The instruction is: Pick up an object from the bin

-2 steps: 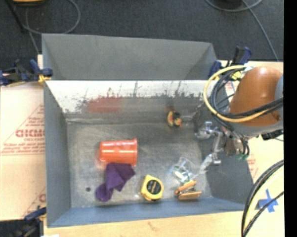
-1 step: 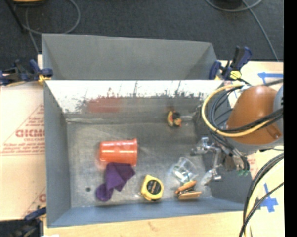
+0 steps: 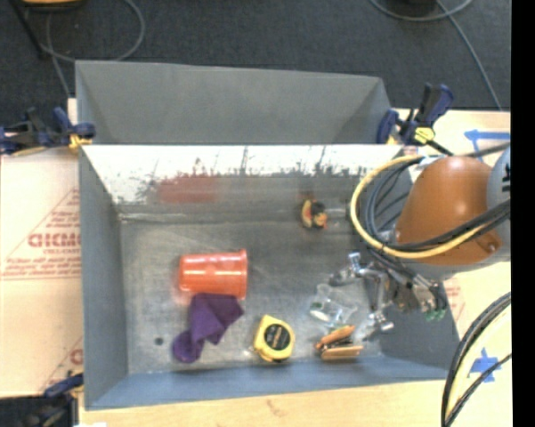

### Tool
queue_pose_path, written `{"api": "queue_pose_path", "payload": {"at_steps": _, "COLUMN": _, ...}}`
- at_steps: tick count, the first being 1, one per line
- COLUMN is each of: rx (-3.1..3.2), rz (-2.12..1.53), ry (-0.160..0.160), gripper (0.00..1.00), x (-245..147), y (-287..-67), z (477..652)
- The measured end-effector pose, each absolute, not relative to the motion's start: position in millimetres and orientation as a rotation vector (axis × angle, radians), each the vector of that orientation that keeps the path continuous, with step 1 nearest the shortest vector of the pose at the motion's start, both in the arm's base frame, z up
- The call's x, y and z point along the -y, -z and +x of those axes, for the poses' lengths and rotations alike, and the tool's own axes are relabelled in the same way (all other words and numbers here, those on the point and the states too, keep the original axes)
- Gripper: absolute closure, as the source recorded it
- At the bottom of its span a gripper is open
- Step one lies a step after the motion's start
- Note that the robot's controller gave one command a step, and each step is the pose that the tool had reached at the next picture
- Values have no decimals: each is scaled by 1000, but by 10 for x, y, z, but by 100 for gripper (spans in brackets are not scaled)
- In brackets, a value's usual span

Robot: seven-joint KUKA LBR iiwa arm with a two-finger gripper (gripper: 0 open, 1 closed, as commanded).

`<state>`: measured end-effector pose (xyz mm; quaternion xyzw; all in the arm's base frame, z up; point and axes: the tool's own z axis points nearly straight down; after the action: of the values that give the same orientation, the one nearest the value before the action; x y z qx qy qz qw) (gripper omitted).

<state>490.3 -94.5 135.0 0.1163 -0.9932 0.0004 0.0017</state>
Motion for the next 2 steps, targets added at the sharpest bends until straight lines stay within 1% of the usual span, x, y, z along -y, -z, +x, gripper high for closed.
{"api": "queue_pose_path", "payload": {"at_steps": 1, "rx": 3135, "rz": -252, "ry": -3, "gripper": 100, "x": 557, "y": -823, "z": 5153}}
{"api": "queue_pose_path", "payload": {"at_steps": 2, "rx": 3135, "rz": -250, "ry": -3, "gripper": 100, "x": 557, "y": -823, "z": 5153}}
